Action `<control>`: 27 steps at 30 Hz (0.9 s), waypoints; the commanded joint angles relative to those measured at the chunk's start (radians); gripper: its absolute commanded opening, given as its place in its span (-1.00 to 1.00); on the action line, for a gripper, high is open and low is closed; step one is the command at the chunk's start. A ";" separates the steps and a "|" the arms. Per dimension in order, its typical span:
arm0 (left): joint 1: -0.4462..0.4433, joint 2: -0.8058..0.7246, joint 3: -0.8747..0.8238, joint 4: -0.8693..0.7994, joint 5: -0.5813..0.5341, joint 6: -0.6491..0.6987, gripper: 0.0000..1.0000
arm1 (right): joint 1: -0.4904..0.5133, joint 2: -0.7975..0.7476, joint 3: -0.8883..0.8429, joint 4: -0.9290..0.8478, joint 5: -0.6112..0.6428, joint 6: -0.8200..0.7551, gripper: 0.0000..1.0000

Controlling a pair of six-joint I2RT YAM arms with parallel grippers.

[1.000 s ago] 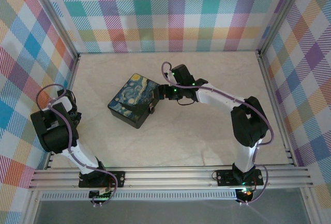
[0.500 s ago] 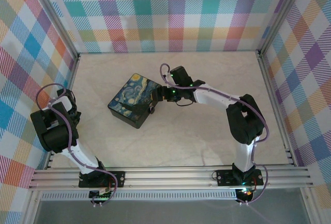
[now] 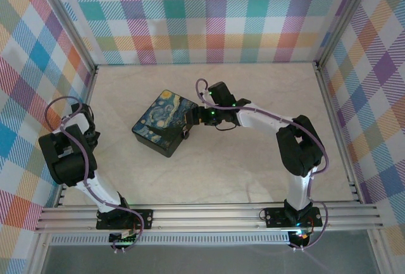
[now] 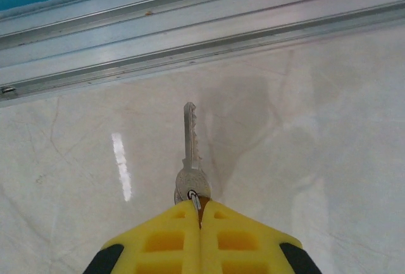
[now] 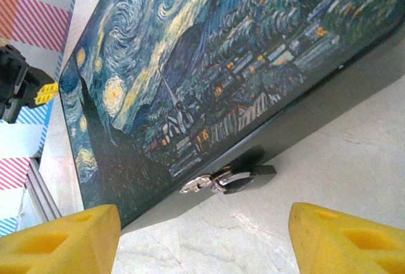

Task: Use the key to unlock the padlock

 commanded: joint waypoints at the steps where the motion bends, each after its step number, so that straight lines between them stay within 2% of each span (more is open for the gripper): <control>1: -0.034 -0.016 0.046 -0.068 -0.033 -0.001 -1.00 | -0.004 -0.022 -0.015 0.019 -0.020 0.004 0.42; 4: -0.072 -0.055 0.067 -0.082 -0.016 -0.001 -1.00 | -0.004 -0.028 -0.025 0.022 -0.022 0.004 0.41; 7: -0.138 -0.133 0.078 -0.073 0.061 0.006 -1.00 | -0.006 -0.041 -0.037 0.020 -0.025 -0.003 0.42; 12: -0.417 -0.295 0.095 -0.059 0.122 0.054 -1.00 | -0.089 -0.110 -0.133 0.105 -0.062 0.072 0.40; 18: -0.817 -0.455 0.100 -0.051 0.124 0.056 -1.00 | -0.189 -0.215 -0.207 0.034 -0.025 0.090 0.36; 20: -0.964 -0.449 0.105 -0.032 0.128 0.046 -1.00 | -0.220 -0.246 -0.232 0.006 -0.003 0.104 0.36; 23: -1.130 -0.373 0.092 0.031 0.139 0.028 -1.00 | -0.261 -0.284 -0.275 -0.013 0.031 0.124 0.36; 27: -1.295 -0.193 0.093 0.146 0.121 0.005 -1.00 | -0.304 -0.310 -0.324 -0.049 0.065 0.138 0.36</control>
